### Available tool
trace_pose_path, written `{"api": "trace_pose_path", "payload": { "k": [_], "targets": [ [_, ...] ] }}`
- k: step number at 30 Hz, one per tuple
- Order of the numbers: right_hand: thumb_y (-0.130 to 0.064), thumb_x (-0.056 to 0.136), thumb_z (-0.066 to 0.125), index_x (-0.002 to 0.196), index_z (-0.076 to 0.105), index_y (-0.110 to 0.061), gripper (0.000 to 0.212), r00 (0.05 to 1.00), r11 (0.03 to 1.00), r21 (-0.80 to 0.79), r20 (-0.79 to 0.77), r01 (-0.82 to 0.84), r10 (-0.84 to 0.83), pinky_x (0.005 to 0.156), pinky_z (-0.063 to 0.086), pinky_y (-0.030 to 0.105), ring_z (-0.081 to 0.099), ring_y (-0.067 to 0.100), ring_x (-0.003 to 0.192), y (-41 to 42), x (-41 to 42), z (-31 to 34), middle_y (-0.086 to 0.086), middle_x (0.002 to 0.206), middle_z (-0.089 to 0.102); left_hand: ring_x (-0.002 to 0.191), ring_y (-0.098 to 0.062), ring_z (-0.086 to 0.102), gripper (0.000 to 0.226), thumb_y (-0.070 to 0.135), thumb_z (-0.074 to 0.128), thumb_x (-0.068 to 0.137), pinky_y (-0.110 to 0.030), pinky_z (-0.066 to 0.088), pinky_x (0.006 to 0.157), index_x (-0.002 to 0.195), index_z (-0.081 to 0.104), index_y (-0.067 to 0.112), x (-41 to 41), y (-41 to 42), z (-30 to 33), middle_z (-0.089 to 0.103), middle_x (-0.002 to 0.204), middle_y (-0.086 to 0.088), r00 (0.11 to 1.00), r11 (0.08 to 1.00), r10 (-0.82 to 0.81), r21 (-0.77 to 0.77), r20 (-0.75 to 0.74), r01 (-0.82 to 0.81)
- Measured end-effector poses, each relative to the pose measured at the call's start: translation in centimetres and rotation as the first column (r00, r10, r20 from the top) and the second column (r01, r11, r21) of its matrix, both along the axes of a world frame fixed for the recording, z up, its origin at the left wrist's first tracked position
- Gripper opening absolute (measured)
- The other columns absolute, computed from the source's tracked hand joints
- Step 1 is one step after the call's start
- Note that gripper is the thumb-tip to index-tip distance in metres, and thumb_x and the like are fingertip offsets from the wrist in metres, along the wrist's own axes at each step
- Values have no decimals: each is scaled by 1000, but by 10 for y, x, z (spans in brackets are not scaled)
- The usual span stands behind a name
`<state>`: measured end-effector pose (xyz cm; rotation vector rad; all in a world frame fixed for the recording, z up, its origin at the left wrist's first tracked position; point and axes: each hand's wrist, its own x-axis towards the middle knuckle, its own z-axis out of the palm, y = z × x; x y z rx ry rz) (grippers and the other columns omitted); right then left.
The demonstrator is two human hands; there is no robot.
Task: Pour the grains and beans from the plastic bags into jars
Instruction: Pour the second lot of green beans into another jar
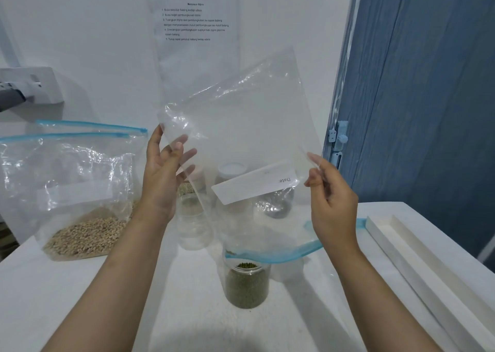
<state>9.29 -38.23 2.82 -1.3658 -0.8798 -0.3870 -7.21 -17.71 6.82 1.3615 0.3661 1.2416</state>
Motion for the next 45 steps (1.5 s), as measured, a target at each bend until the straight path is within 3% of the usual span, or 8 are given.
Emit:
{"api": "trace_pose_path", "payload": {
  "k": [7,17,22,26,30,32,40,45],
  "targets": [
    [-22,104,51,124,61,-35,26,1000,1000,26,-4,1,-1,70,47,28,58,20,76,-3,0,2,-10,87,65,114,-19,67,71,39,58,91,-50,48,104,150,19,45,9,-14,-14,64,129,4,998,999,-51,-16,-36,50],
    [-23,103,50,123,61,-33,25,999,1000,17,-53,-8,9,74,45,11,59,1,81,-9,6,-2,-9,92,65,112,-22,66,60,24,52,101,-48,52,100,147,22,48,20,-19,-6,64,124,2,997,997,-58,48,-46,60],
    [-21,103,52,122,61,-36,26,997,999,30,-73,-21,23,77,46,12,61,2,84,-11,7,-4,-9,91,66,110,-20,67,65,23,53,102,-45,54,97,151,17,47,23,-17,-8,64,122,4,997,996,-48,72,-60,53],
    [-17,103,54,131,56,-36,35,994,996,63,-90,-60,65,79,45,14,58,2,79,-10,6,-5,4,86,62,110,-20,67,71,21,53,102,-41,55,93,151,12,51,24,-17,-13,64,124,3,997,995,-35,92,-64,41],
    [-22,102,54,142,39,-55,55,996,996,25,-18,-84,84,81,47,19,56,11,79,-12,5,-7,0,91,58,110,-20,67,69,21,53,102,-41,55,93,150,16,53,26,-14,-13,63,124,4,997,994,-26,106,-72,34],
    [-26,101,54,140,40,-59,54,993,994,-1,28,-112,112,80,46,19,54,12,82,-12,6,-8,1,96,58,110,-20,67,68,22,54,102,-41,55,92,149,17,55,27,-13,-11,63,123,4,997,993,-24,111,-74,32],
    [-26,96,64,138,47,-50,51,996,996,-17,14,-85,85,75,47,21,50,25,77,-14,11,-8,-5,95,60,114,-20,65,74,24,57,100,-37,54,91,149,12,56,26,-18,-15,61,130,2,996,992,-28,123,-81,37],
    [-25,94,65,138,50,-42,49,997,997,8,-28,-73,74,80,49,17,54,24,87,-19,8,-13,-9,98,60,123,-14,59,84,28,62,92,-31,52,94,140,3,63,22,-30,-44,59,134,4,986,991,-85,90,-140,98]
  ]
}}
